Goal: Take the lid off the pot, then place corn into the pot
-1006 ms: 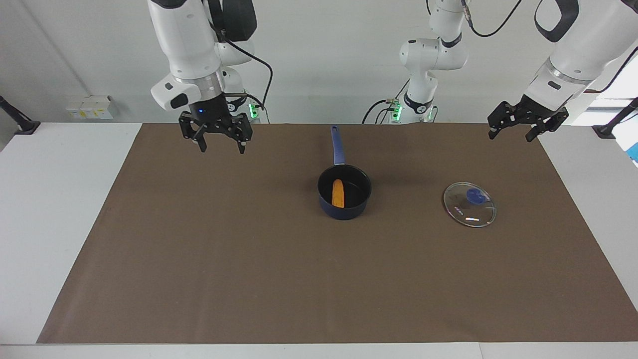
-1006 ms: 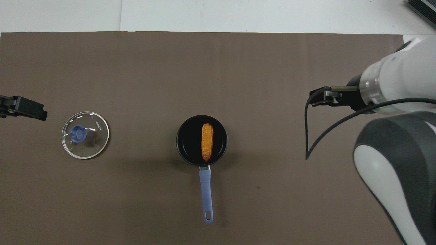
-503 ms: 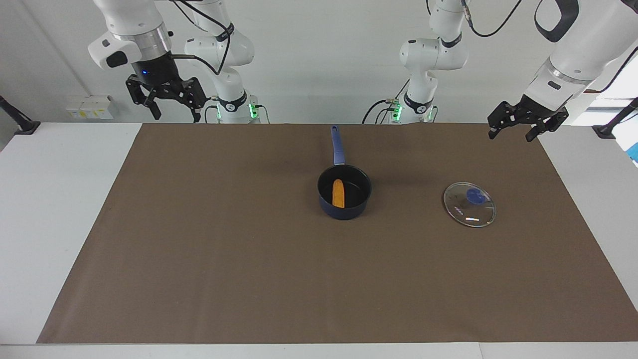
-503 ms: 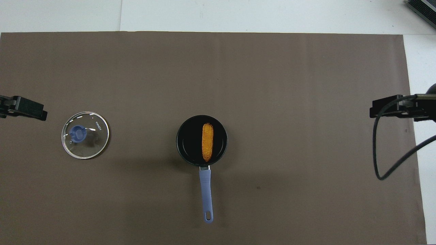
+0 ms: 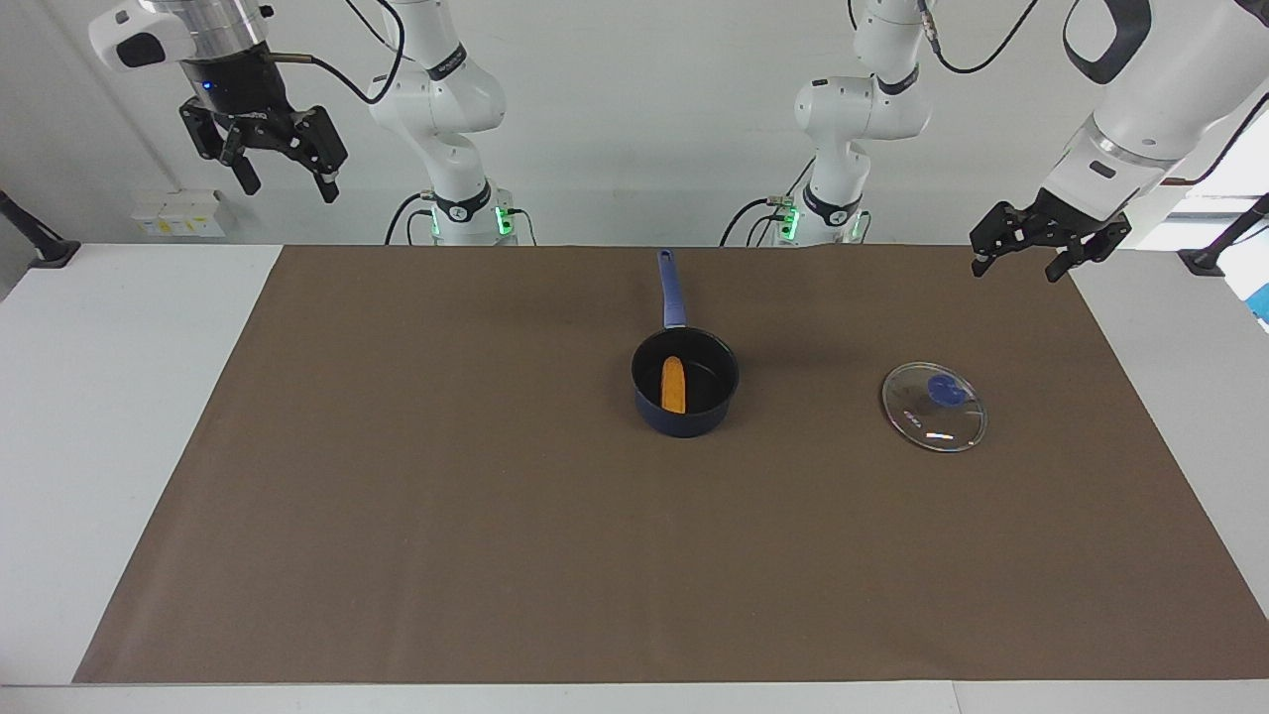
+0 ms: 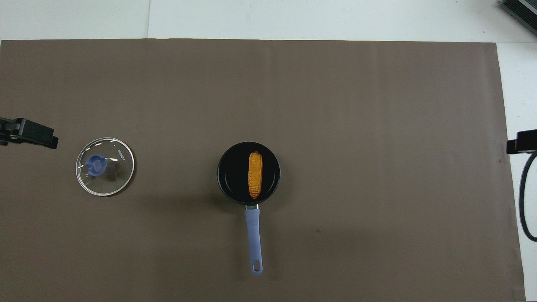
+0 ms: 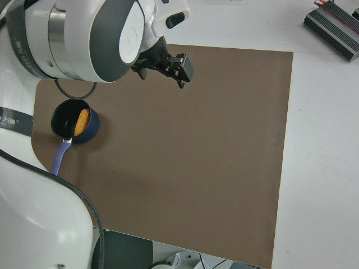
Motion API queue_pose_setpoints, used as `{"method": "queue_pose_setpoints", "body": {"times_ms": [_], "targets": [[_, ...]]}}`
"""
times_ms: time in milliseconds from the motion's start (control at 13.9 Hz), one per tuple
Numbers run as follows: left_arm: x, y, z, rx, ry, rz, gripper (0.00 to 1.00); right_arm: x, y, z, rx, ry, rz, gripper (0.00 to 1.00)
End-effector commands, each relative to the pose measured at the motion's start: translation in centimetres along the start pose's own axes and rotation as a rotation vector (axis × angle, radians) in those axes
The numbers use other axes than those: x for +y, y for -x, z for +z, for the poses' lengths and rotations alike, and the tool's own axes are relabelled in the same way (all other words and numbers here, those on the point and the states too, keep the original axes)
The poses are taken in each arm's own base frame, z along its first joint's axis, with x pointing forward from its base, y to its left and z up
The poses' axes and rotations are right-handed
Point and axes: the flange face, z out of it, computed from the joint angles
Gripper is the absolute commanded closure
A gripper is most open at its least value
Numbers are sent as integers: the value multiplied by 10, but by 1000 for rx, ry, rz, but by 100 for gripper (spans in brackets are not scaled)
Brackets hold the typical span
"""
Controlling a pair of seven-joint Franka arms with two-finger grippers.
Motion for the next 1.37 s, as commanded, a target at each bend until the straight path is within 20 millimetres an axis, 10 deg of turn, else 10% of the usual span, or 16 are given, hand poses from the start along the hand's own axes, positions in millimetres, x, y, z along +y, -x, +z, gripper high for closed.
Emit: {"method": "queue_pose_setpoints", "body": {"times_ms": [0,1293], "targets": [[-4,4,-3,-7,-11,4,0,6,4,21,-36,-6,-49,0],[-4,4,-3,-10,-10,4,0,-8,5,38,-14,32,-89,0]]}}
